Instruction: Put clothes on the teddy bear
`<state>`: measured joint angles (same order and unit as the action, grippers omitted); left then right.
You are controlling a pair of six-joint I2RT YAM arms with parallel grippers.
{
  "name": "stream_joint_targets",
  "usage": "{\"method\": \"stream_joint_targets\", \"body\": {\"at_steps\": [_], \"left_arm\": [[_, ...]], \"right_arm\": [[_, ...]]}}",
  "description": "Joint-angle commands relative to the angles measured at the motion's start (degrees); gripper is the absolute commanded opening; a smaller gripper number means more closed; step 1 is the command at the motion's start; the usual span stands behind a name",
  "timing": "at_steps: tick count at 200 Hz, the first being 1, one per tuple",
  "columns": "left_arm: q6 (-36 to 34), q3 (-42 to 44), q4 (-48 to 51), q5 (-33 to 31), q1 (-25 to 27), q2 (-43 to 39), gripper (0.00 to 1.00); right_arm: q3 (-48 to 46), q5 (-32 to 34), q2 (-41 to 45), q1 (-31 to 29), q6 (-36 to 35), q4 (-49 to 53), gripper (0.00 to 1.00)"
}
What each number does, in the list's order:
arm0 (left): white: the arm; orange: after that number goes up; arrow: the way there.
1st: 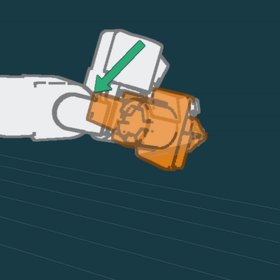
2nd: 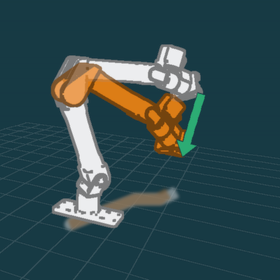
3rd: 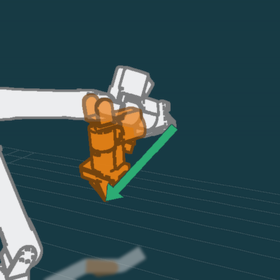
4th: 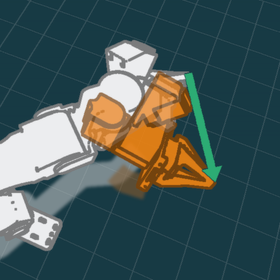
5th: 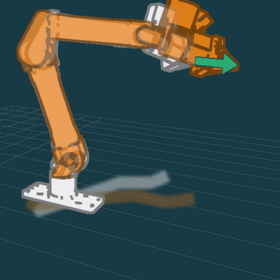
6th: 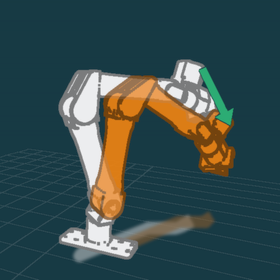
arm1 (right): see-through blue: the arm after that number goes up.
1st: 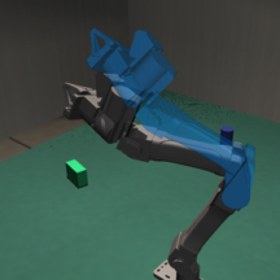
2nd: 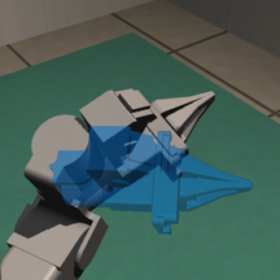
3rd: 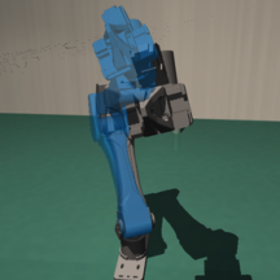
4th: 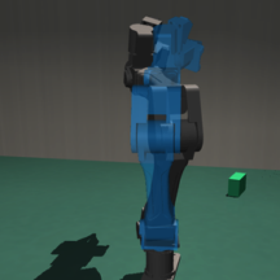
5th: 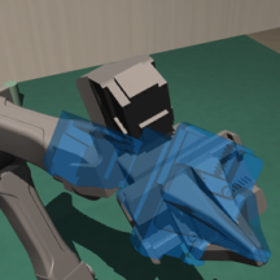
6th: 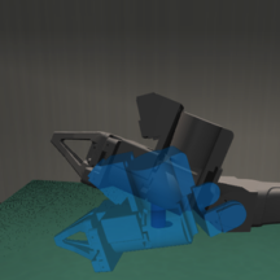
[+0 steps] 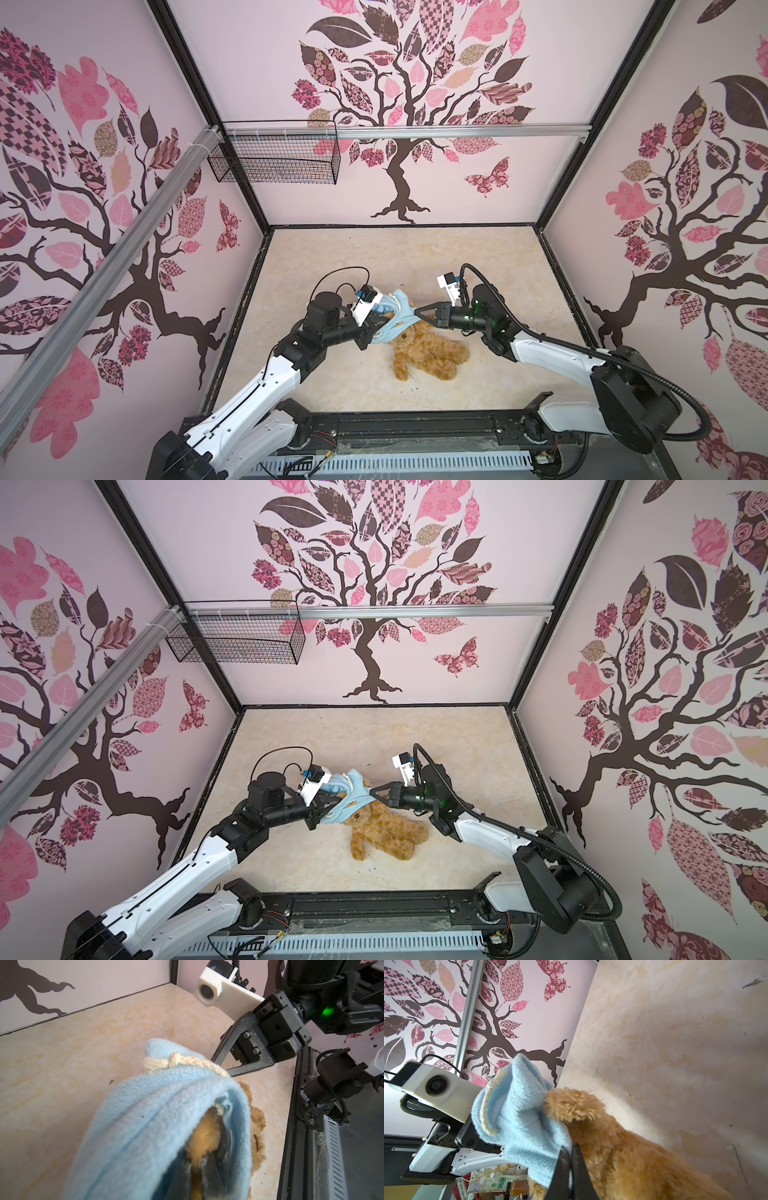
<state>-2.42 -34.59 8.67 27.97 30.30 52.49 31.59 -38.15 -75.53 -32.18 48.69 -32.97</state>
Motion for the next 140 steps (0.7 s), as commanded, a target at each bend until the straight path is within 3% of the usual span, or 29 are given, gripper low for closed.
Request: {"method": "stream_joint_targets", "body": {"at_steps": [1,18,41,65,90,121,140], "left_arm": [[4.6,1.3,-1.9,-3.6,-2.1,-1.7,0.0],[10.9,1.1,-4.4,-4.7,-2.1,-0.4,0.0],[17.0,1.5,-5.9,-4.9,-2.1,0.2,0.0],[17.0,2.9,-5.6,-4.9,-1.9,-1.0,0.0],[16.6,3.0,-4.2,-5.4,-1.8,-1.3,0.0],[19.0,2.8,-4.1,-4.5,-1.7,-1.0,0.0],[20.2,2.9,-4.0,-4.2,-1.2,-1.2,0.0]], "right_arm": [[2.2,10.0,-3.4,-0.1,-6.0,8.5,0.02],[6.5,13.0,-4.5,-3.7,-13.7,16.0,0.08],[5.3,16.2,-1.5,-3.8,-19.7,17.8,0.19],[3.8,12.4,2.6,-3.8,-22.5,16.5,0.31],[0.7,6.3,5.4,-4.5,-21.9,8.7,0.46],[0.5,9.5,5.7,-8.5,-28.5,6.6,0.71],[1.6,9.7,3.3,-10.0,-30.2,4.3,0.79]]}}
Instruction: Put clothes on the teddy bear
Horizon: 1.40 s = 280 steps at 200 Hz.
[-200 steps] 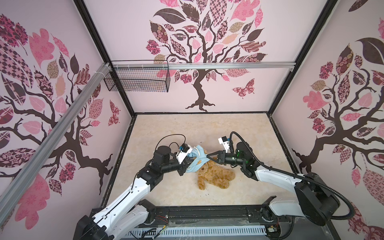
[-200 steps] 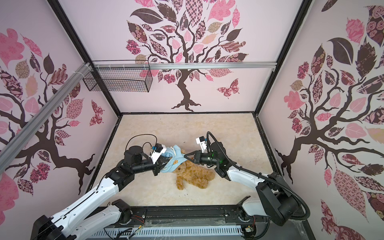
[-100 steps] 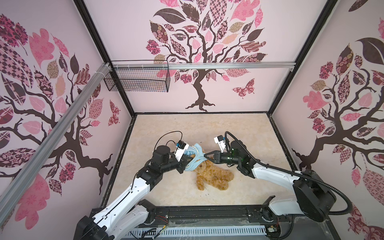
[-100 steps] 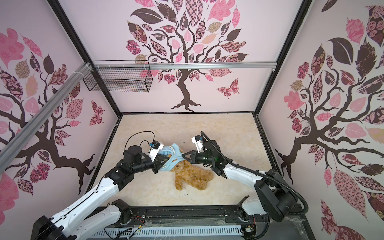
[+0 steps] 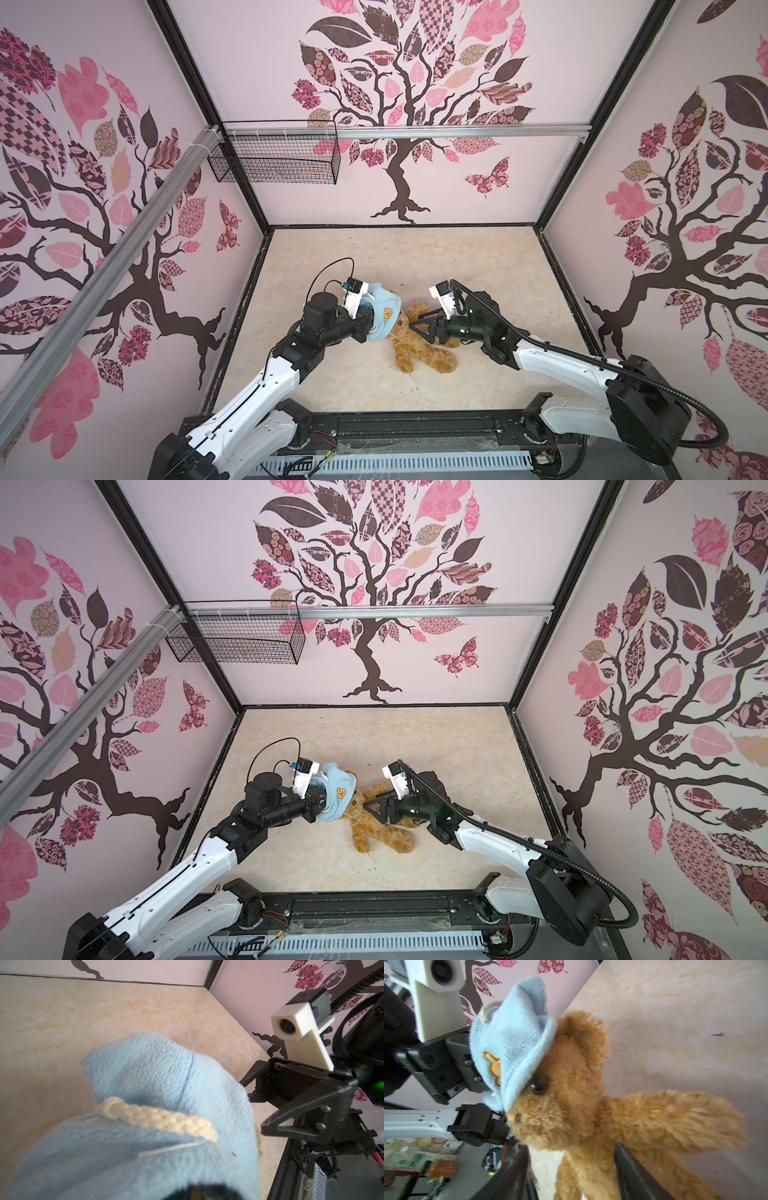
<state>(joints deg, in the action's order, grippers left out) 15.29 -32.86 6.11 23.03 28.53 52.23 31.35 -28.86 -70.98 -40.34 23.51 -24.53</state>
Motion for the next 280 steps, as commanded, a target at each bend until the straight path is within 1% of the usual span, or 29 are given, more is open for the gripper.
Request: {"method": "stream_joint_targets", "body": {"at_steps": [1,15,42,63,72,77,85,107,119,129,140,153,187,205,230,264,280], "left_arm": [[2.5,1.2,-1.5,0.8,0.6,-1.0,0.0],[2.4,1.3,-1.2,0.7,1.0,-1.2,0.0],[2.6,1.8,-1.2,0.6,1.4,-1.0,0.0],[2.7,2.0,-1.4,0.6,1.6,-0.9,0.0],[2.7,2.0,-1.4,0.6,1.6,-0.8,0.0],[2.7,2.0,-1.5,0.6,1.7,-0.7,0.0],[2.7,2.1,-1.5,0.6,1.7,-0.8,0.0],[2.7,1.9,-1.3,1.0,1.7,-1.0,0.0],[3.0,1.9,-0.9,1.0,1.7,-1.3,0.0],[3.3,1.9,-0.3,1.1,1.6,-1.7,0.0],[3.6,1.9,0.6,1.0,1.7,-2.3,0.08],[3.4,1.7,1.9,1.1,1.6,-3.0,0.13],[1.8,0.4,6.6,1.6,1.7,-5.4,0.2],[0.9,-0.1,8.5,1.7,1.7,-6.8,0.22],[-0.2,-0.9,9.8,1.4,1.6,-8.1,0.22],[-1.3,-1.8,9.2,1.9,1.7,-8.0,0.15],[-1.7,-2.2,8.7,2.3,1.7,-7.1,0.14]], "right_arm": [[1.9,0.4,-1.3,-1.8,-5.1,-4.3,0.8],[3.2,0.1,-3.5,-3.0,-5.2,-6.2,0.83],[6.0,0.1,-8.0,-4.6,-4.2,-8.3,0.86],[7.6,0.2,-10.6,-4.8,-2.8,-9.2,0.84],[8.1,0.7,-11.3,-4.9,-2.6,-8.9,0.82],[8.2,1.2,-11.7,-4.9,-2.6,-8.7,0.79],[8.7,1.8,-12.3,-4.9,-2.6,-7.8,0.71],[7.9,3.5,-12.6,-5.0,-4.5,-6.4,0.43],[6.5,3.8,-12.3,-4.8,-6.4,-6.9,0.32],[5.3,3.8,-11.8,-4.8,-8.1,-7.7,0.25],[4.3,3.6,-11.3,-4.6,-9.6,-8.5,0.19],[3.1,2.1,-11.0,-4.0,-10.1,-10.5,0.14],[1.5,-1.8,-11.5,-3.5,-9.8,-14.4,0.11],[1.2,-2.2,-11.9,-3.3,-9.5,-15.1,0.11],[1.4,-2.8,-12.4,-3.3,-9.5,-15.1,0.1],[1.2,-3.4,-12.6,-3.4,-9.7,-15.1,0.1],[1.0,-3.8,-12.5,-3.3,-10.0,-15.0,0.1]]}}
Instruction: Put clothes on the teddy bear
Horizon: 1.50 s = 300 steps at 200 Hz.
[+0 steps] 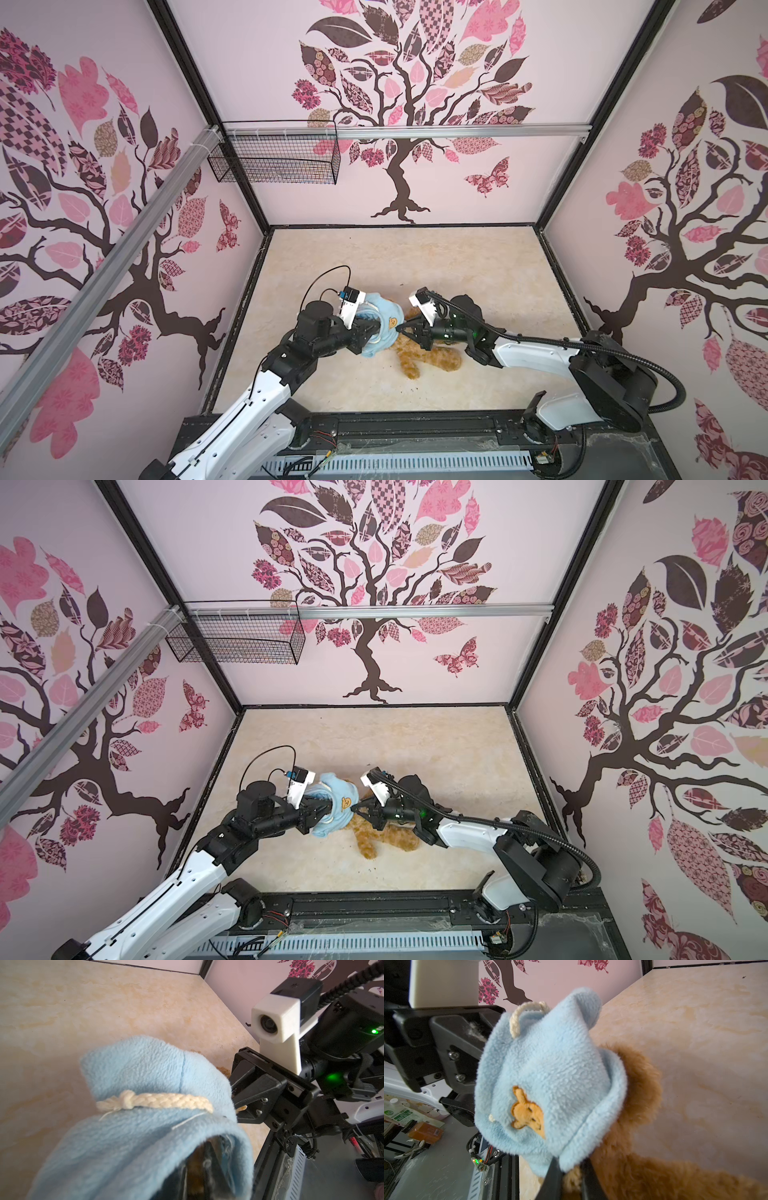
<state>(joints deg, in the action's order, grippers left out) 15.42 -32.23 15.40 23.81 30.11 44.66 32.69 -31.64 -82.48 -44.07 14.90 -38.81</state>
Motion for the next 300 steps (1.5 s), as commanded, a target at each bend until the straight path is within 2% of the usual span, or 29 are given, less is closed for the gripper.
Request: {"method": "stream_joint_targets", "body": {"at_steps": [1,39,83,147,195,228,242,258,277,300], "left_arm": [[-1.9,-2.9,-0.6,1.5,0.1,0.5,0.14],[-3.5,-4.2,-1.0,2.2,0.1,3.3,0.16],[-5.4,-4.8,-0.4,2.0,0.1,6.7,0.26],[-6.0,-5.2,-0.4,7.9,0.2,10.7,0.35],[-4.5,-4.1,-1.6,12.7,0.2,13.0,0.41],[-4.3,-3.7,-2.0,14.8,0.6,14.4,0.42],[-4.8,-3.6,-1.9,15.3,0.9,14.9,0.37],[-5.5,-3.9,-1.9,14.8,0.9,14.7,0.26],[-7.3,-4.0,-1.8,13.7,0.9,12.9,0.11],[-10.8,-3.6,-1.8,10.3,0.7,9.4,0.0]], "right_arm": [[-0.3,-1.0,-1.0,0.4,-1.4,-0.8,0.1],[-0.5,-2.4,-0.9,0.3,-3.0,-0.4,0.1],[-0.2,-3.5,-0.6,0.3,-4.3,-0.2,0.1],[1.2,-5.4,-1.0,0.4,-4.2,-1.1,0.09],[3.0,-6.4,-2.2,0.3,1.2,-6.4,0.09],[3.9,-6.1,-3.2,0.3,7.2,-11.8,0.09],[4.2,-5.6,-3.7,0.4,9.8,-13.8,0.09],[4.2,-4.2,-4.3,0.4,11.5,-14.6,0.09],[3.7,-0.5,-4.1,0.8,9.9,-8.7,0.11],[1.3,2.3,-3.1,2.9,9.9,-2.4,0.16]]}}
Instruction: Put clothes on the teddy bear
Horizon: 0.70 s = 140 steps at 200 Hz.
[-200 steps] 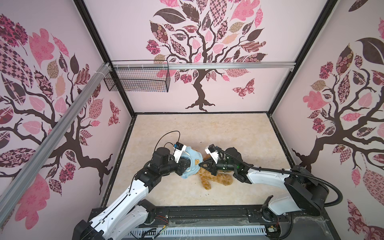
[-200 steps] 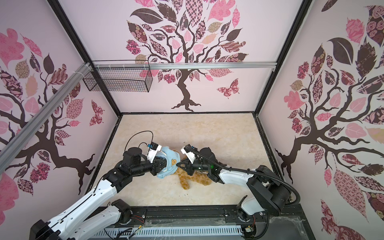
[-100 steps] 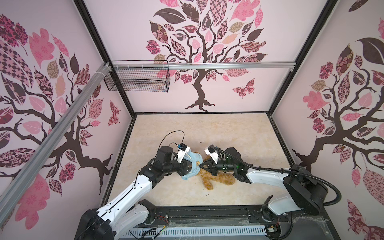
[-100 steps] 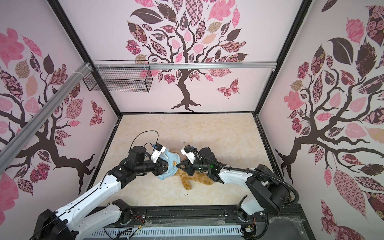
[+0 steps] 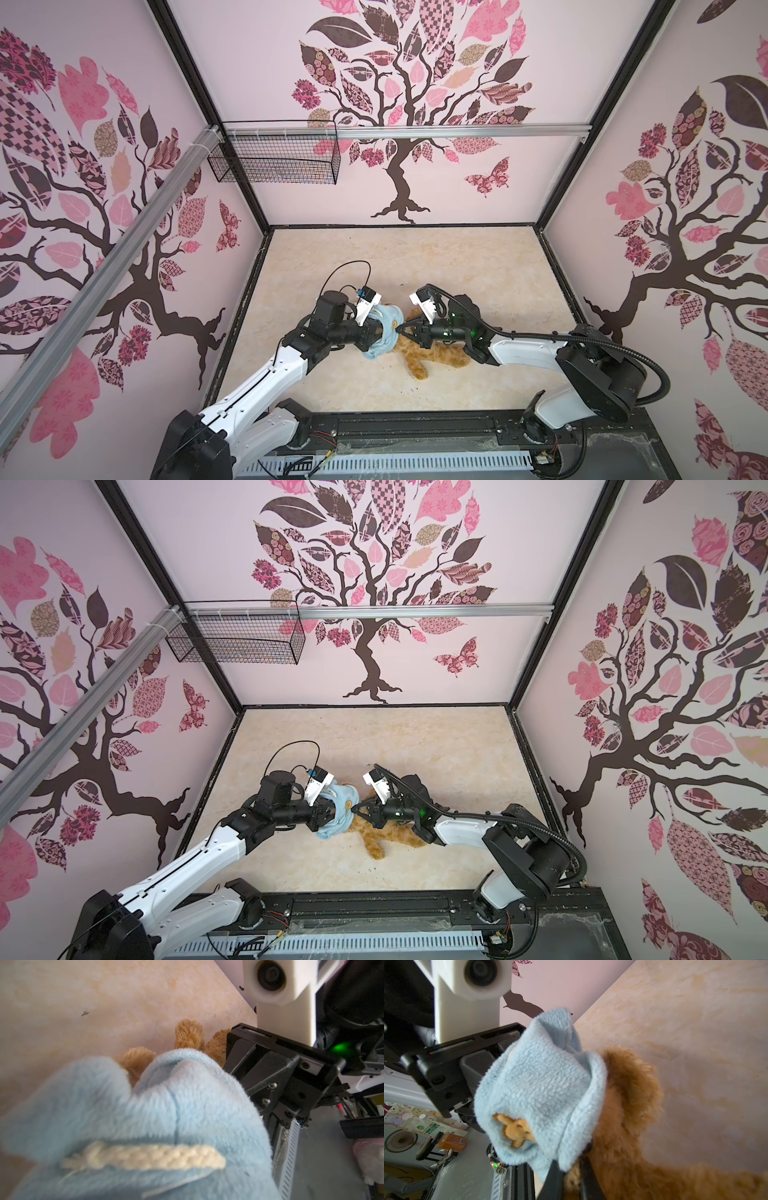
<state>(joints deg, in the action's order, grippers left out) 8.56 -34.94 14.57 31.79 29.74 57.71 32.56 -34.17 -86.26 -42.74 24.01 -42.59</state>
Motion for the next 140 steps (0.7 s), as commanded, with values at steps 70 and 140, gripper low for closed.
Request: {"method": "stream_joint_targets", "body": {"at_steps": [70,140], "left_arm": [[-24.3,-2.5,-4.7,-0.6,1.1,-4.2,0.0],[-45.6,-0.6,-5.0,-0.3,1.1,-3.3,0.0]], "right_arm": [[2.1,5.1,17.0,10.2,-1.3,29.0,0.64],[12.4,-17.2,16.3,11.2,9.7,29.1,0.67]]}}
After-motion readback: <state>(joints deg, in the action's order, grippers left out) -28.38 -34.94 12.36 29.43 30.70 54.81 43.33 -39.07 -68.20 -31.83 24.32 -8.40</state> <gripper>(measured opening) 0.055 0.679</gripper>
